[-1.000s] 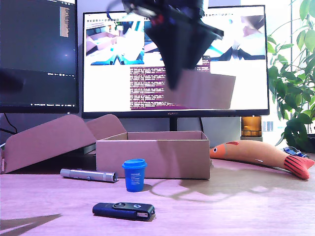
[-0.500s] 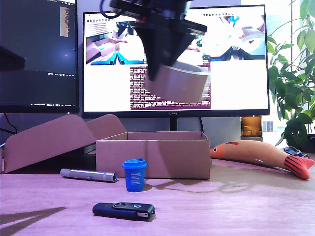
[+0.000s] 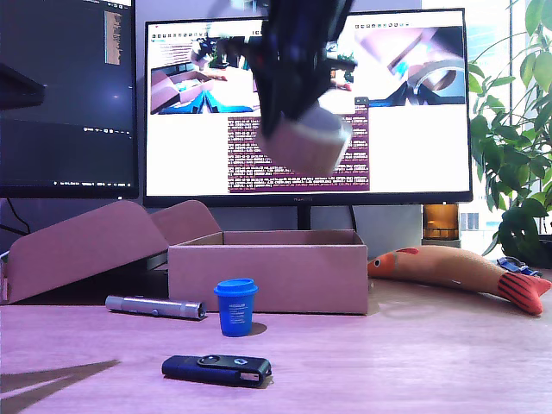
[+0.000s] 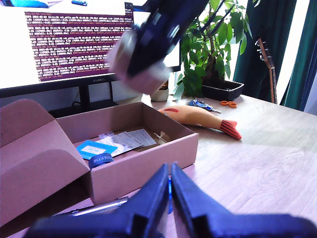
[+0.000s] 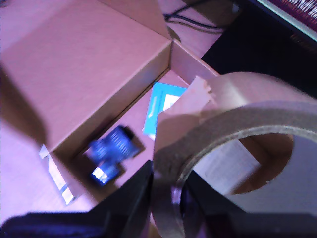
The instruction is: Pick up the tape roll and place it inside the cardboard box
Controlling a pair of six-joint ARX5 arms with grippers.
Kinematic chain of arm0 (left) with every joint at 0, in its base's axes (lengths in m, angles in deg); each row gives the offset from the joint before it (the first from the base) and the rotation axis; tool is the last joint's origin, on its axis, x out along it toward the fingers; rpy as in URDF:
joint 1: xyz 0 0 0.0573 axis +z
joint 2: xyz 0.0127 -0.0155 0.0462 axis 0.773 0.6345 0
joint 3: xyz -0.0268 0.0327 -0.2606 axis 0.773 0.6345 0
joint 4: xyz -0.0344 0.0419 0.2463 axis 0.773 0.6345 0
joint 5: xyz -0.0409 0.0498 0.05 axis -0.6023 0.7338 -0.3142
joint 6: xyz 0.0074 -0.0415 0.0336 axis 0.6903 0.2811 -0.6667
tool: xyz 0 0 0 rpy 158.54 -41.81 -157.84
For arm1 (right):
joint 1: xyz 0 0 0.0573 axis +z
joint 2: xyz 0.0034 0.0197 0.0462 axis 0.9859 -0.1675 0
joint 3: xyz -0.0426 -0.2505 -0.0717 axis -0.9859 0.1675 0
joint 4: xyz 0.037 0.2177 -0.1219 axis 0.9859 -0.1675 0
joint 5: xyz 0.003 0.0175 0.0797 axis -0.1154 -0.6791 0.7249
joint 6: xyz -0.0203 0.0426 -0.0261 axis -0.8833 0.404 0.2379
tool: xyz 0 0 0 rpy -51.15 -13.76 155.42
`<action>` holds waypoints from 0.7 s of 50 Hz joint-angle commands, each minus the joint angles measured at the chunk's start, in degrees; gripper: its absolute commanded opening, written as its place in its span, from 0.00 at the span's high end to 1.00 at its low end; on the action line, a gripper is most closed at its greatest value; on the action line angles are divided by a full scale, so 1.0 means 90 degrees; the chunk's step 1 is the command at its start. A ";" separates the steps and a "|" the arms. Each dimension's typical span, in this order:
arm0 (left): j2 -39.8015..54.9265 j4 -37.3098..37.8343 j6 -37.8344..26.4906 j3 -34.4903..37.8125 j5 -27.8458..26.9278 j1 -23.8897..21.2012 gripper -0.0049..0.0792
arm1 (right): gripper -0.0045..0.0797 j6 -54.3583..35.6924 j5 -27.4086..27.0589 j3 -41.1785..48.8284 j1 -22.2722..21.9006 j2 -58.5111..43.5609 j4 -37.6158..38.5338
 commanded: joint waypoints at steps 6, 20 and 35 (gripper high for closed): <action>-0.0017 -0.0073 0.0017 0.0017 0.0002 -0.0017 0.96 | 0.96 -0.0066 0.0182 -0.0100 -0.0090 -0.0469 0.0505; -0.0015 0.0066 0.0017 0.0017 0.0002 -0.0017 0.96 | 0.96 -0.0010 0.0505 -0.0100 -0.0182 -0.1015 0.0454; -0.0015 0.0066 0.0017 0.0017 0.0005 -0.0017 0.96 | 0.96 -0.0015 0.0646 -0.0100 -0.0223 -0.1365 0.0063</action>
